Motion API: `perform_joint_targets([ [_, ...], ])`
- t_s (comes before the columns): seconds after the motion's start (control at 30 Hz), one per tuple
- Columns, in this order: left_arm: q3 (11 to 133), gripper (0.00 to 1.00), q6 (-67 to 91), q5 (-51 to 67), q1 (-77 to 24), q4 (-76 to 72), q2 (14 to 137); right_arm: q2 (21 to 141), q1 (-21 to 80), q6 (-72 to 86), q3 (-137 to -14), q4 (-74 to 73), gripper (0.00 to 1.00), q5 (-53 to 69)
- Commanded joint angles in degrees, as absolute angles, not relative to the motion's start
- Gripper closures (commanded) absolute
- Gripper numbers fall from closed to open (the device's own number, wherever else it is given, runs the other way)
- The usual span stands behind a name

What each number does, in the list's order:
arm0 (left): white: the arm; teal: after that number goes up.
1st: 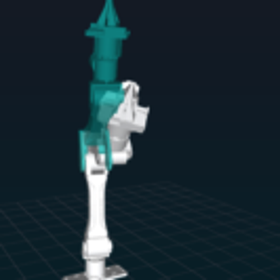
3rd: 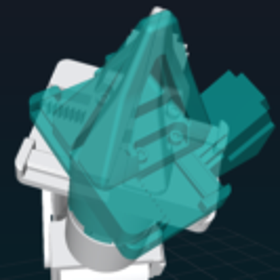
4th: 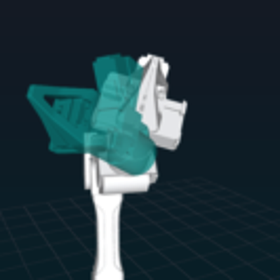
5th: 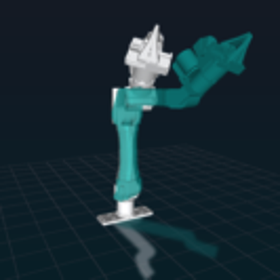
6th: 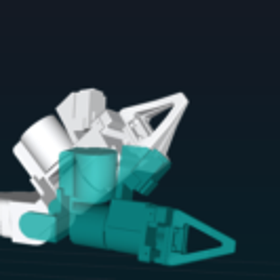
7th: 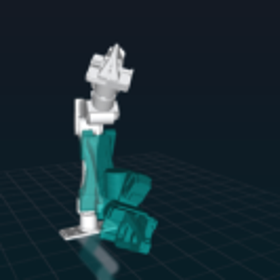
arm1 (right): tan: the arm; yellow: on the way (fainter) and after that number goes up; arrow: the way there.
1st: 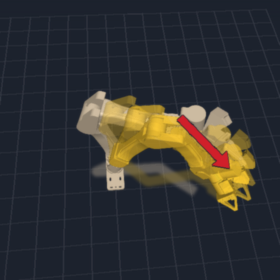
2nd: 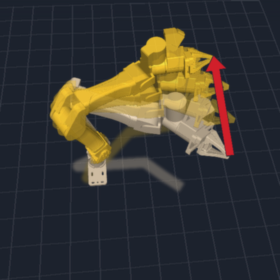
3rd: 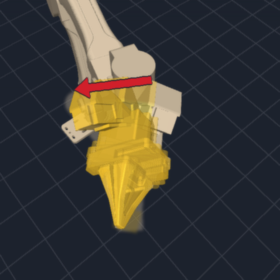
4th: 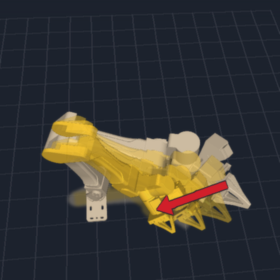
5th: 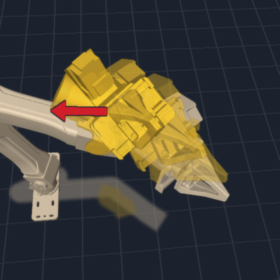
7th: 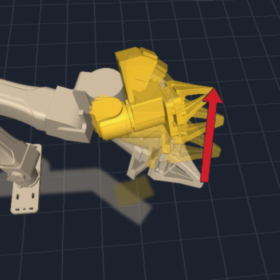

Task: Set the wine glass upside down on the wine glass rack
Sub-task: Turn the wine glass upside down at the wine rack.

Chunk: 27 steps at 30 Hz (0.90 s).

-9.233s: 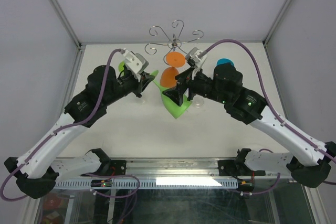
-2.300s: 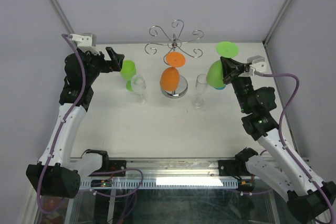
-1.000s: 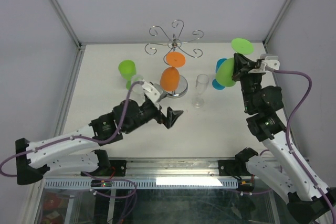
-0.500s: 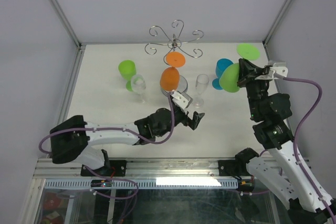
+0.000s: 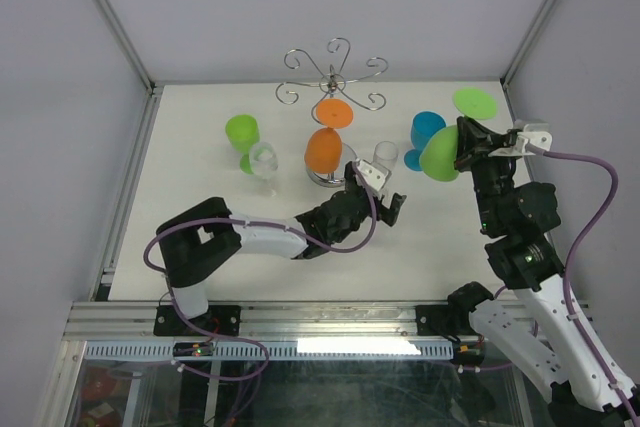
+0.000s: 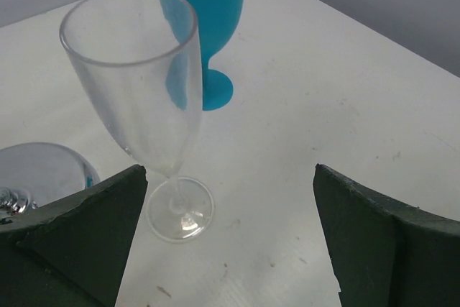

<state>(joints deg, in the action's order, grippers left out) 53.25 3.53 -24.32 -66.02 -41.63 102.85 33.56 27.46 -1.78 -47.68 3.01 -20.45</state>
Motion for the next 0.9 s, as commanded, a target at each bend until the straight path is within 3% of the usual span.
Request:
perform_joint_targets([
  [0.0, 58.0, 0.01, 2.5, -25.8, -64.6, -46.0, 105.1, 32.9, 27.2, -0.9, -50.1, 4.7, 1.0, -19.6],
  [0.87, 70.2, 0.01, 1.0, -32.6, -61.1, -39.3, 114.0, 32.8, 27.2, 1.6, -50.1, 3.3, 1.0, -17.5],
])
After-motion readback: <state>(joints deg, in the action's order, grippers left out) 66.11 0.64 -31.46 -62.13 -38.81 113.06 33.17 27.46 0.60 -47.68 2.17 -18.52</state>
